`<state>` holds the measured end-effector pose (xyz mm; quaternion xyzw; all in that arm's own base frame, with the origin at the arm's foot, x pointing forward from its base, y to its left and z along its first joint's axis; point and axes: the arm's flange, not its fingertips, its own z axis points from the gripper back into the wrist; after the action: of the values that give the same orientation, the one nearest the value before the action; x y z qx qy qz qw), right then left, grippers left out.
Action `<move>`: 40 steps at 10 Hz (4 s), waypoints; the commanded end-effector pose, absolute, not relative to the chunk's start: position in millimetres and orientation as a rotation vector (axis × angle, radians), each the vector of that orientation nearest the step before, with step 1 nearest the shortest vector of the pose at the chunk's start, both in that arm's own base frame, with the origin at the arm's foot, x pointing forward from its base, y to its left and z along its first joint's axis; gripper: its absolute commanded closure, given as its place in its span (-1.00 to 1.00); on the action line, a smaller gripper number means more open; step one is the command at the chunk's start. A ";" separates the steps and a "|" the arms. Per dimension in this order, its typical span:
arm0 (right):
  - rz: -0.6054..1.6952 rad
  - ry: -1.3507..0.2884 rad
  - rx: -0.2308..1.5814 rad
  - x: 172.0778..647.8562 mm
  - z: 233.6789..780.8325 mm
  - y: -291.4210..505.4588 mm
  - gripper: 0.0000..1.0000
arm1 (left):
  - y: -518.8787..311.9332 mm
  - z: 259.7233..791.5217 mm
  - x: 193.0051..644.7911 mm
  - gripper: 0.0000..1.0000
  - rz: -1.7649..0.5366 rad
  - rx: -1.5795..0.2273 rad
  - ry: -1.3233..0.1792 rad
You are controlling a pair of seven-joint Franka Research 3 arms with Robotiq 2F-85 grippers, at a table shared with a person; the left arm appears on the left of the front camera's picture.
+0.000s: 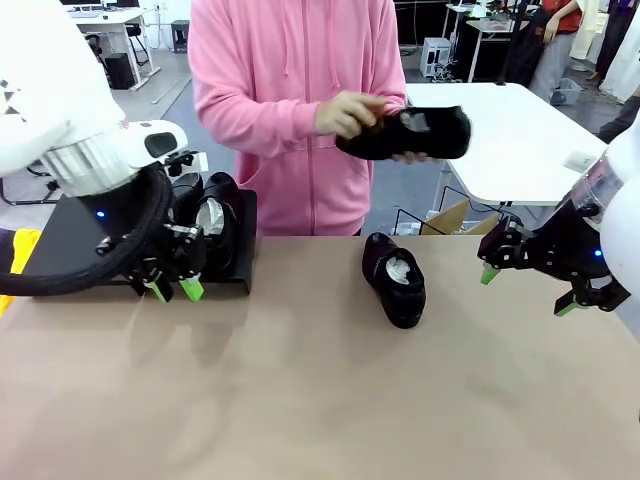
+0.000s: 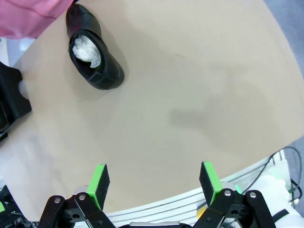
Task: Organize the shoes by placing them on the stand.
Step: Pick up one Shoe and place it in the middle of the table.
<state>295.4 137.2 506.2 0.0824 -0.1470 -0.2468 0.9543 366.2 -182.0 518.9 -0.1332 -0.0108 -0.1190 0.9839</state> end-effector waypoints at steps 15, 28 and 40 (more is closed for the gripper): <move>0.041 -0.397 -0.016 459.2 408.5 200.4 -1.00 | -191.9 513.7 365.6 0.12 -0.240 -0.269 -0.023; -0.007 -0.299 -0.105 545.3 367.6 189.5 -1.00 | -191.9 513.7 365.6 0.12 -0.240 -0.269 -0.023; 0.036 -0.268 0.065 355.8 488.6 152.7 -1.00 | -191.9 513.7 365.6 0.12 -0.240 -0.269 -0.023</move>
<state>364.9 166.0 480.5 0.0239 -0.1829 -0.0037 0.9828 366.2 -191.8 513.2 -0.1272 -0.0071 -0.1262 0.9838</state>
